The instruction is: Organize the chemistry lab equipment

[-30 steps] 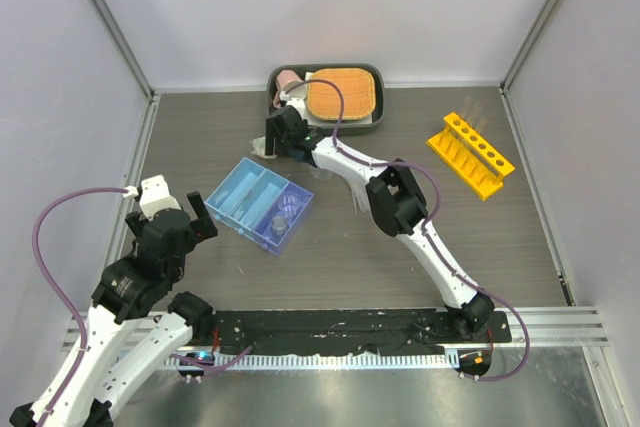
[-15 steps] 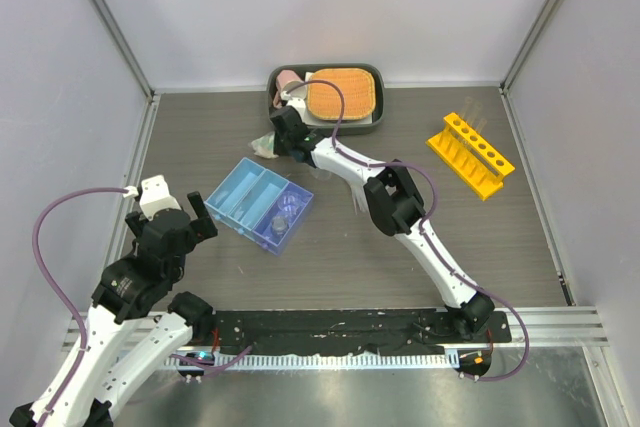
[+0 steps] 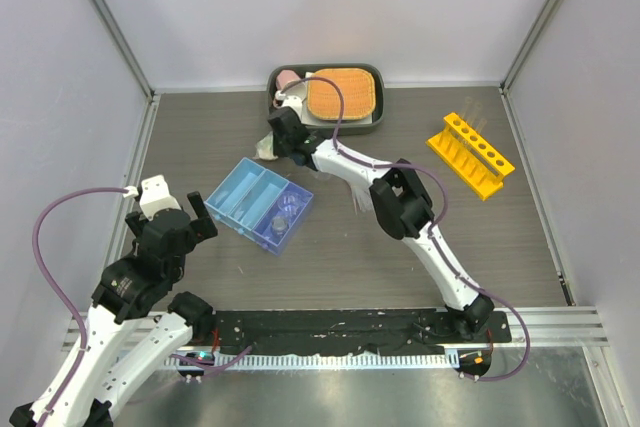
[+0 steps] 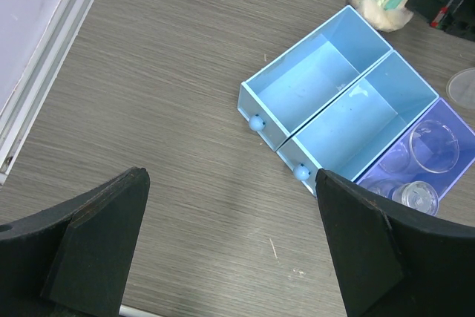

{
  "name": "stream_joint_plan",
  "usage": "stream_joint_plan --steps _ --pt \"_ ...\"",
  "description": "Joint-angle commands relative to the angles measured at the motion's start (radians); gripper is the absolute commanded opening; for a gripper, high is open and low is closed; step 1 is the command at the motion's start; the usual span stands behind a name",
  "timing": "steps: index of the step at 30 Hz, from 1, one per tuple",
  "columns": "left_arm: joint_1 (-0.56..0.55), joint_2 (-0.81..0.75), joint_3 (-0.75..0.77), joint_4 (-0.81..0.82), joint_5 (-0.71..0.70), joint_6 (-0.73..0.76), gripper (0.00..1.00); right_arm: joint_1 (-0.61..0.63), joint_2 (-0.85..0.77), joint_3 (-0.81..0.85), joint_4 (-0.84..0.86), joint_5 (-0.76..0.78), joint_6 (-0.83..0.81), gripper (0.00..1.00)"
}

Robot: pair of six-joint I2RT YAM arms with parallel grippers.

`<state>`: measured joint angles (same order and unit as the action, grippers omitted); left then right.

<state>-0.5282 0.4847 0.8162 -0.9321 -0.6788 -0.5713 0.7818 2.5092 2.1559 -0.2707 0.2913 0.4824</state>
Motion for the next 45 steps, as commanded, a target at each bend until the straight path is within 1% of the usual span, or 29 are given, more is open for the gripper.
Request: stream_joint_plan --steps 1,10,13,14,16,17,19,20,23,29,33,39,45 --pt "-0.001 0.002 0.02 0.041 -0.002 0.004 1.0 0.043 -0.193 -0.034 0.071 0.081 -0.077 0.01" --pt "-0.001 0.009 0.018 0.044 0.01 0.008 1.0 0.108 -0.36 -0.145 0.079 0.227 -0.191 0.01" --pt "-0.003 0.009 0.018 0.047 0.012 0.01 1.0 0.146 -0.409 -0.177 0.067 0.275 -0.231 0.01" --pt "-0.001 0.006 0.018 0.046 0.012 0.01 1.0 0.166 -0.427 -0.212 0.068 0.284 -0.243 0.01" --pt "-0.001 0.005 0.018 0.047 0.012 0.01 1.0 0.184 -0.461 -0.257 0.076 0.296 -0.243 0.01" --pt "-0.001 0.003 0.018 0.047 0.013 0.01 1.0 0.194 -0.501 -0.312 0.082 0.299 -0.242 0.01" --pt "-0.003 -0.003 0.018 0.05 0.018 0.011 1.0 0.22 -0.538 -0.365 0.096 0.295 -0.231 0.01" --pt "-0.003 -0.005 0.018 0.053 0.021 0.013 1.0 0.227 -0.565 -0.407 0.096 0.28 -0.222 0.01" --pt "-0.001 -0.015 0.015 0.055 0.025 0.016 1.0 0.247 -0.598 -0.456 0.076 0.227 -0.185 0.01" --pt "-0.001 -0.018 0.014 0.059 0.035 0.019 1.0 0.304 -0.583 -0.444 -0.018 0.158 -0.182 0.01" --pt "-0.001 -0.017 0.014 0.058 0.038 0.021 1.0 0.339 -0.547 -0.412 -0.087 0.158 -0.194 0.01" --pt "-0.001 -0.024 0.014 0.059 0.039 0.021 1.0 0.373 -0.489 -0.372 -0.14 0.161 -0.196 0.01" --pt "-0.001 -0.029 0.012 0.061 0.044 0.022 1.0 0.389 -0.429 -0.354 -0.159 0.14 -0.185 0.01"
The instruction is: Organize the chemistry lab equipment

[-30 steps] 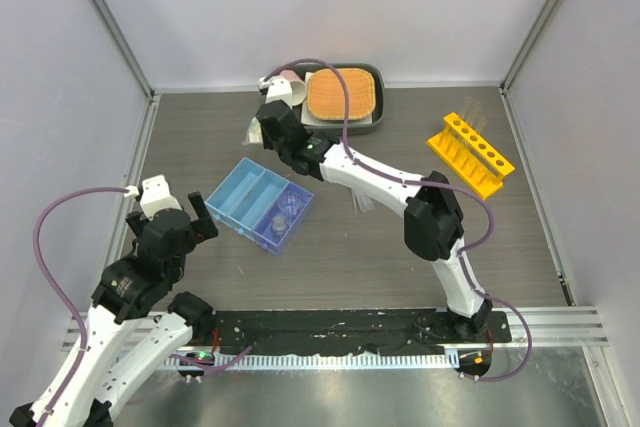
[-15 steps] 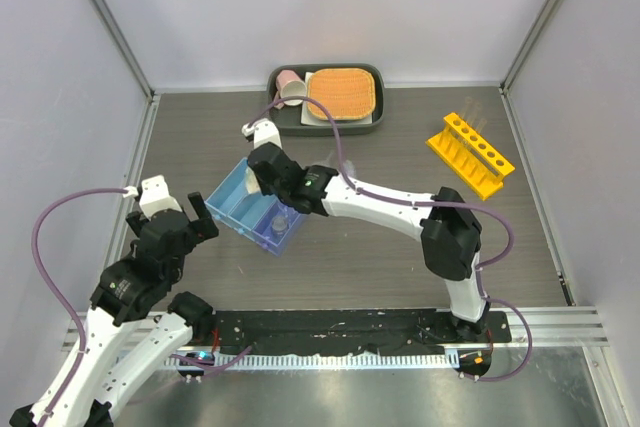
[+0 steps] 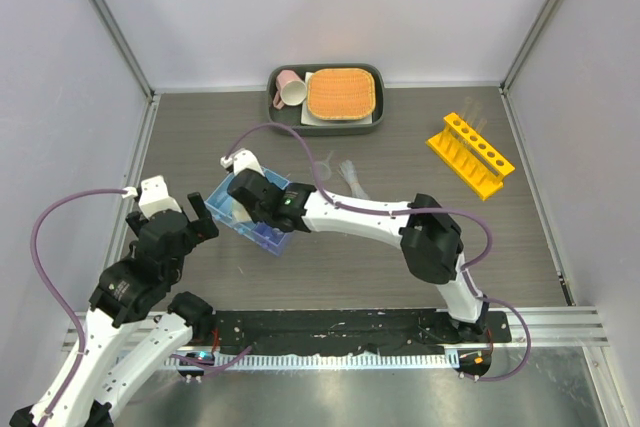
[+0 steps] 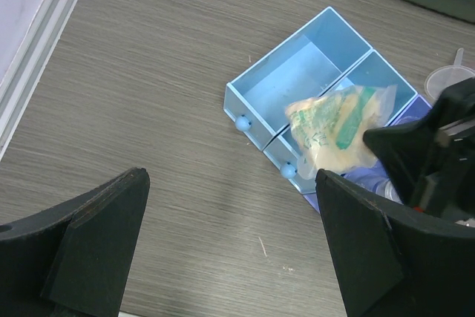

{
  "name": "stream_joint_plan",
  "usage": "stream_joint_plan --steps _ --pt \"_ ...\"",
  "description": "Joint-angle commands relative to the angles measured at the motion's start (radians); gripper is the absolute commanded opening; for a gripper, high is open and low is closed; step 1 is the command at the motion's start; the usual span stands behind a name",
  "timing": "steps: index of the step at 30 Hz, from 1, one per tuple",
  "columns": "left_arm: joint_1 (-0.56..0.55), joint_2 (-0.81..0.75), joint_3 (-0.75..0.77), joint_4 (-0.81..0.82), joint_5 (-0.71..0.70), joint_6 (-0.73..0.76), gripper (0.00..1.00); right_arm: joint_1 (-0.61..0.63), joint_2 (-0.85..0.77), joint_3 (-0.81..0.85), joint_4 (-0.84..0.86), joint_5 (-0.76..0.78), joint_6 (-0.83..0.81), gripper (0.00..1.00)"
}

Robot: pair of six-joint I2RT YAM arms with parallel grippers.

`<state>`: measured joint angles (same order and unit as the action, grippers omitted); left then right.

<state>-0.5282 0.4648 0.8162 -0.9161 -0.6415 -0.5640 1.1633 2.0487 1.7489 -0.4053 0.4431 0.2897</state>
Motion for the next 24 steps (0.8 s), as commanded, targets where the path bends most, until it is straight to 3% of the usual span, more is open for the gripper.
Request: stream_joint_plan --steps 1,18,24 --pt "-0.001 -0.008 0.012 0.046 0.006 0.015 1.0 0.007 0.039 0.06 -0.029 -0.015 0.008 0.01" --pt "-0.003 -0.009 0.012 0.046 0.013 0.016 1.0 0.013 0.153 0.198 -0.219 0.14 0.019 0.01" --pt "-0.003 -0.006 0.012 0.046 0.014 0.016 1.0 0.015 0.148 0.236 -0.245 0.134 0.017 0.23"
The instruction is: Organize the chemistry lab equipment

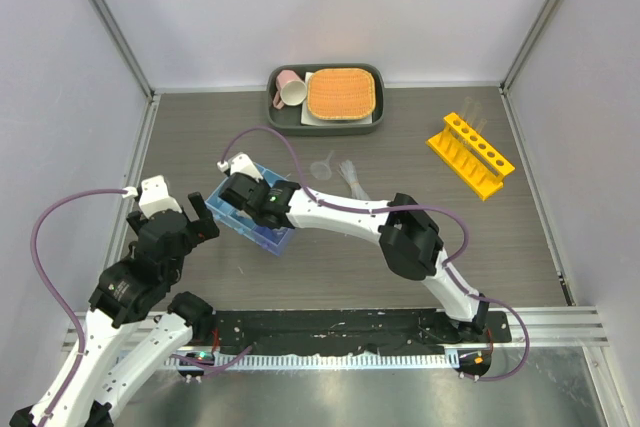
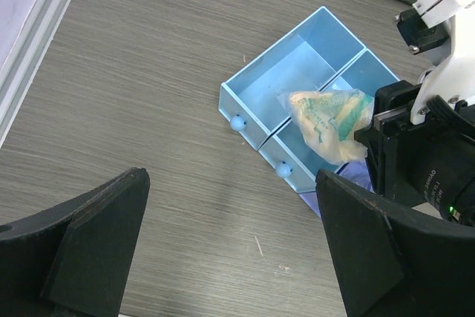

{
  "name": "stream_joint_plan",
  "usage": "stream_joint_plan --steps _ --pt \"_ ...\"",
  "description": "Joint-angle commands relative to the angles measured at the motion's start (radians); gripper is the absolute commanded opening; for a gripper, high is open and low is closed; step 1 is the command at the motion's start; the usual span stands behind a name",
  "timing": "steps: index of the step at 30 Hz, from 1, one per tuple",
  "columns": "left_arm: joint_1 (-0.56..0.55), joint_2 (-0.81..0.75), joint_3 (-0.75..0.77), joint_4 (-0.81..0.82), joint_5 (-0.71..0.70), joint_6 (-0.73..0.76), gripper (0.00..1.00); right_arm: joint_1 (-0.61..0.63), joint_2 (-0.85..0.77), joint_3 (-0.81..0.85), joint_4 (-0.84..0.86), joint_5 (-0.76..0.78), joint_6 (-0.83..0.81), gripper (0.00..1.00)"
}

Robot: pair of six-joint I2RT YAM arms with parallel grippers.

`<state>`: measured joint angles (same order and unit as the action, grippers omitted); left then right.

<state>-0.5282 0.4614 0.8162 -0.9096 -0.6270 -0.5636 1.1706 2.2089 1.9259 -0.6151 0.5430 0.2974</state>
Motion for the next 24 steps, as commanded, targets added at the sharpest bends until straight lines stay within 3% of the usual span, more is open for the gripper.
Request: stream_joint_plan --steps 1,3,7,24 --pt "-0.003 -0.004 0.012 0.043 0.0 0.014 1.0 0.009 -0.017 0.064 -0.041 0.032 0.011 0.26" --pt "-0.003 -0.001 0.012 0.041 0.0 0.016 1.0 0.014 -0.032 0.073 -0.06 0.038 0.009 0.33" --pt "-0.001 -0.004 0.012 0.041 0.001 0.016 1.0 0.032 -0.067 0.071 -0.075 0.058 0.009 0.38" --pt "-0.003 0.002 0.011 0.041 0.004 0.016 1.0 0.046 -0.106 0.16 -0.037 0.078 0.023 0.39"
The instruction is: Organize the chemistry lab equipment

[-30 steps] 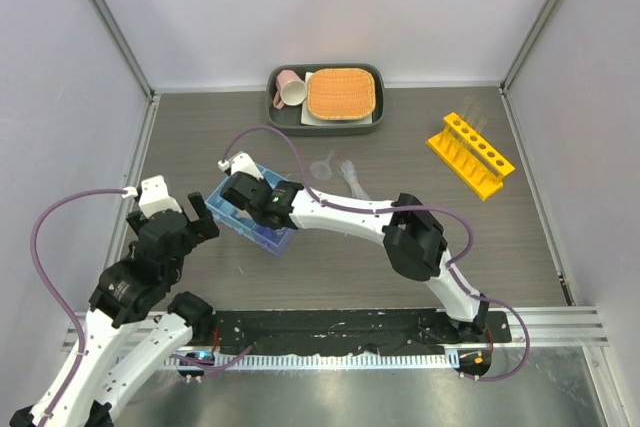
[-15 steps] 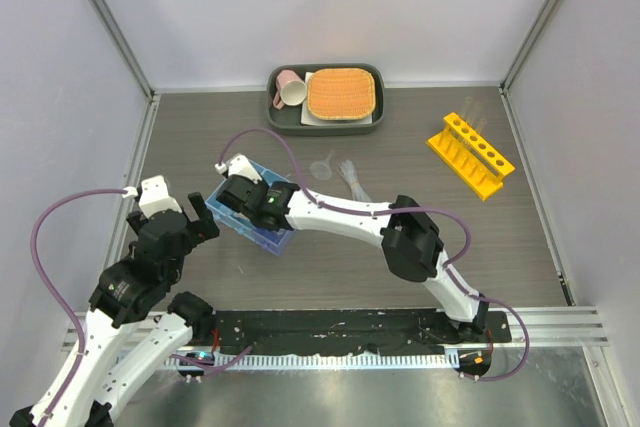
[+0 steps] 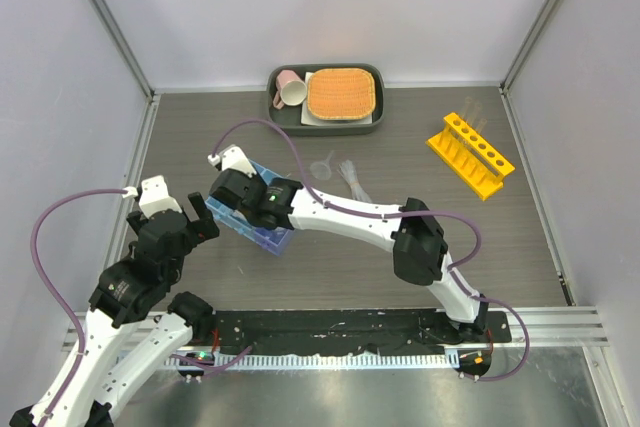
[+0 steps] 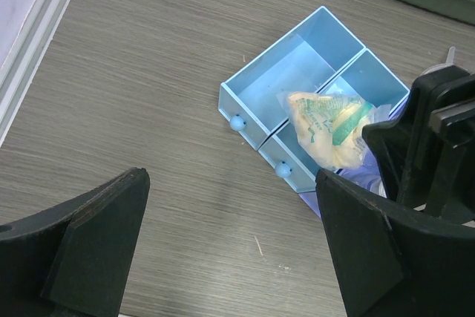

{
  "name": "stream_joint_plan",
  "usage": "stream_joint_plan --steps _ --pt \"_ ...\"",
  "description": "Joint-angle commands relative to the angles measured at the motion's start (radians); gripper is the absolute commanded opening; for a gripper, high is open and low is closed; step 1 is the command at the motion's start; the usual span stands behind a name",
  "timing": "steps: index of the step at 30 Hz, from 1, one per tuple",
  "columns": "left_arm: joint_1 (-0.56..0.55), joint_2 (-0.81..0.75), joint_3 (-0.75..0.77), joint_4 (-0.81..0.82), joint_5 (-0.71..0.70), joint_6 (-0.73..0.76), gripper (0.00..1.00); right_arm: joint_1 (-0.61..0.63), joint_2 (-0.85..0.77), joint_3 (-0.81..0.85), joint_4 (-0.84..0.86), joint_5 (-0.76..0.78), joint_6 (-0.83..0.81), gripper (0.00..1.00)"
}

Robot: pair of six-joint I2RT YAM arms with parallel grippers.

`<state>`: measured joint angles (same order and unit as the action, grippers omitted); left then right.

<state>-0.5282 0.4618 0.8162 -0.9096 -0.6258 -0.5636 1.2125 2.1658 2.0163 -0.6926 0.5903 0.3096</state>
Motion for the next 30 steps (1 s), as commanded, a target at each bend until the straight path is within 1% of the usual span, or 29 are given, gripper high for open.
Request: stream_joint_plan --steps 1,4,10,15,24,30 --pt "-0.003 0.003 0.012 0.041 0.003 0.016 1.0 0.002 -0.057 0.082 0.047 0.025 0.011 0.39" --pt "-0.001 0.003 0.012 0.04 0.003 0.016 1.0 0.002 -0.023 0.128 0.061 0.022 0.009 0.39" --pt "-0.001 0.005 0.012 0.041 0.001 0.016 1.0 -0.008 0.055 0.214 0.071 -0.015 0.028 0.43" --pt "-0.001 0.003 0.011 0.04 0.0 0.016 1.0 -0.018 0.088 0.229 0.076 -0.04 0.043 0.43" --pt "-0.001 0.0 0.011 0.041 0.0 0.016 1.0 -0.034 0.101 0.165 0.087 -0.061 0.066 0.43" --pt "-0.001 0.001 0.011 0.04 -0.002 0.016 1.0 -0.037 0.088 0.07 0.097 -0.067 0.08 0.43"
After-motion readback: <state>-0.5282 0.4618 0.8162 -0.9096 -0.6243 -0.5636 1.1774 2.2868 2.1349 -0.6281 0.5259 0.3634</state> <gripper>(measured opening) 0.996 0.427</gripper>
